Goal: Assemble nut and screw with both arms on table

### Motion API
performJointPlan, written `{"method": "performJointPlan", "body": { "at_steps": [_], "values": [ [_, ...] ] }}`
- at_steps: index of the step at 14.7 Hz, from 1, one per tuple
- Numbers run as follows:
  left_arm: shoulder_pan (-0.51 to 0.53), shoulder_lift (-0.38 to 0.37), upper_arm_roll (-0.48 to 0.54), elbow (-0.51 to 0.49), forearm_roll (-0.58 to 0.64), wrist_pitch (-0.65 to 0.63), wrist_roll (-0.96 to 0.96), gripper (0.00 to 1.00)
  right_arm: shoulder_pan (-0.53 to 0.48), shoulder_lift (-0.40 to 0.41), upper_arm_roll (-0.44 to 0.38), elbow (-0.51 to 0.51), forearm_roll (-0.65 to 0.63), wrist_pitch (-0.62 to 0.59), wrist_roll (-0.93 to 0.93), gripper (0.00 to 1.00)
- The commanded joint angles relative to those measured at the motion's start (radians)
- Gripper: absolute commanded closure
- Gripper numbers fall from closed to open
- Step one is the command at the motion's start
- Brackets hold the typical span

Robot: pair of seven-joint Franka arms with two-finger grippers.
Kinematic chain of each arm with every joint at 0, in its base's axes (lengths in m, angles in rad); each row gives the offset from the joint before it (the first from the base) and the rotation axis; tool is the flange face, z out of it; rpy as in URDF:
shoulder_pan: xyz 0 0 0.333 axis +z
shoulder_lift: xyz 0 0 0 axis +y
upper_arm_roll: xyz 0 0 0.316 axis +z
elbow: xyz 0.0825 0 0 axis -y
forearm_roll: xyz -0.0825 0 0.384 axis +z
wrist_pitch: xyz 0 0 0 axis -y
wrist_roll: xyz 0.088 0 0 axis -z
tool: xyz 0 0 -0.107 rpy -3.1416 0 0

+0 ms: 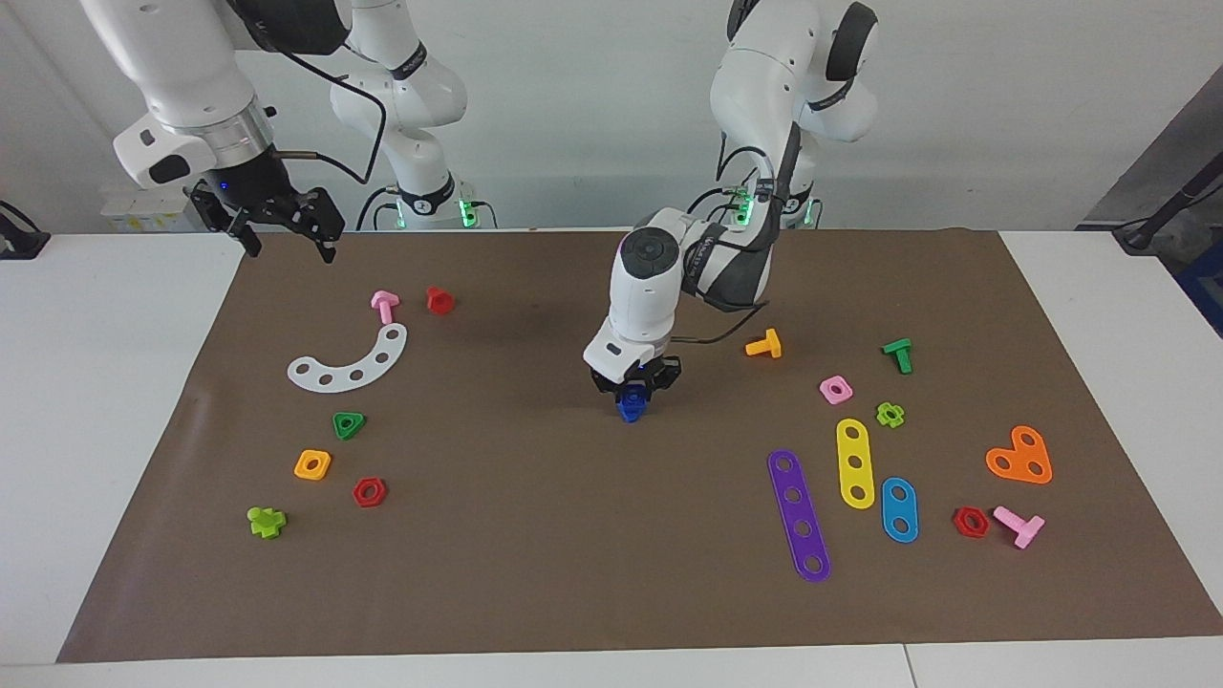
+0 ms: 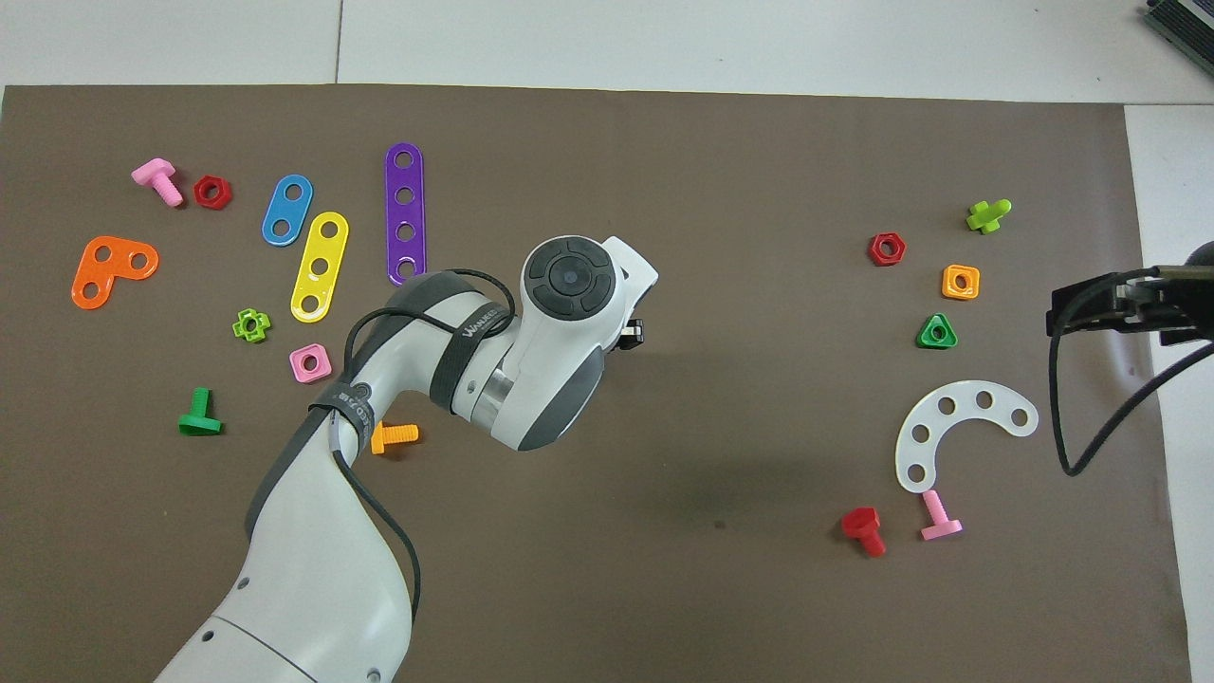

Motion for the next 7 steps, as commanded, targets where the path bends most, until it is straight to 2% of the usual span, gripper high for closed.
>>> {"method": "performJointPlan", "body": {
  "at_steps": [1,4,7],
  "values": [
    [-0.019,-0.006,0.018,-0.01,0.027,0.026,-0.022,0.15,-0.009,-0.01,0.004,-0.002,0.028,-0.014,-0.005,0.0],
    [-0.018,-0.004,0.02,0.008,0.026,-0.002,-0.021,0.1,-0.009,-0.01,0.006,-0.002,0.028,-0.014,-0.005,0.0],
    [0.004,0.013,0.021,0.129,0.027,-0.181,-0.013,0.1,-0.009,-0.01,0.004,-0.002,0.028,-0.014,-0.005,0.0]
  ]
}}
